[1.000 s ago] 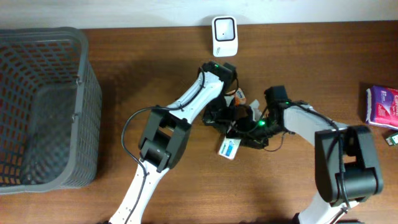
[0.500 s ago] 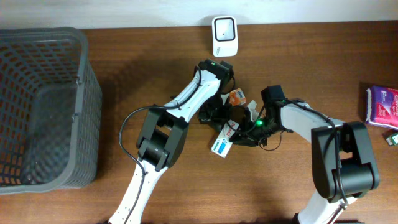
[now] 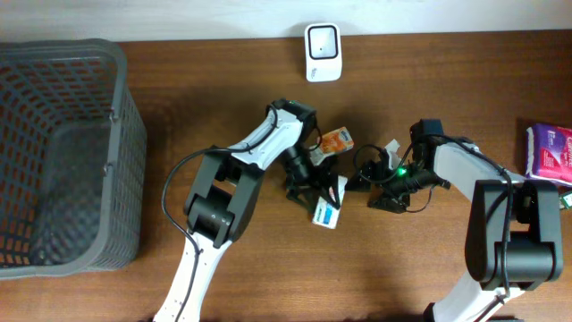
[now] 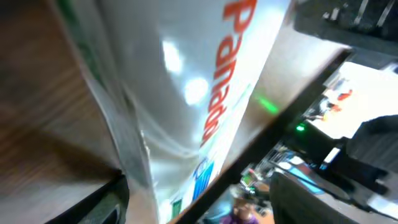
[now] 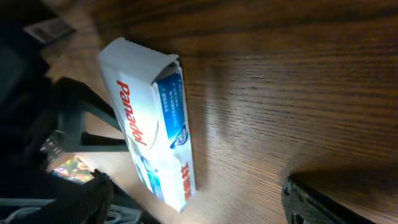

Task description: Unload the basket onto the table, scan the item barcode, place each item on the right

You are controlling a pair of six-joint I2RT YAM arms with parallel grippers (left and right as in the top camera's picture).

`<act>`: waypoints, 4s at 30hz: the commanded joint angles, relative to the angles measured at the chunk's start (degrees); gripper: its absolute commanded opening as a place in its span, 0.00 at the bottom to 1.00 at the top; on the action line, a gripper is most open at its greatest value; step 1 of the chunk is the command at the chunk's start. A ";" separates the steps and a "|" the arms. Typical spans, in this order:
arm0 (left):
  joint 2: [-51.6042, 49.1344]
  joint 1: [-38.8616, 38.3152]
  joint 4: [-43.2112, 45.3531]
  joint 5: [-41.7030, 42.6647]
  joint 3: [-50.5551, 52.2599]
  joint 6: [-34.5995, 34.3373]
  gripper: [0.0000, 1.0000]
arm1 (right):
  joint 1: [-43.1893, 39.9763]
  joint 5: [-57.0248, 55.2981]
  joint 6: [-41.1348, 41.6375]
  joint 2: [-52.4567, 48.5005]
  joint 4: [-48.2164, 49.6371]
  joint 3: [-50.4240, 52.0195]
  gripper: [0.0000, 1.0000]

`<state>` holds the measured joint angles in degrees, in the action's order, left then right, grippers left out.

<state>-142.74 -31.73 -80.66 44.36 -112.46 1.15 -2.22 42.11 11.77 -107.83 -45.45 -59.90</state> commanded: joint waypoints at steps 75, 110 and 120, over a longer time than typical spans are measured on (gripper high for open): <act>3.45 11.82 -1.55 27.63 -18.82 9.62 0.40 | -6.75 46.84 10.34 -1.27 20.50 0.31 0.05; -4.70 3.58 -3.54 -24.22 -18.93 -9.88 0.37 | -6.73 -2.84 12.28 -1.29 17.70 0.31 0.59; -4.70 2.97 -4.52 -35.87 -18.91 -18.49 0.44 | 6.64 -27.96 -7.54 -1.29 16.09 -10.84 0.58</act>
<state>-146.82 -28.91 -84.88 9.78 -131.46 -16.78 0.54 27.62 9.67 -109.08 -28.49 -67.42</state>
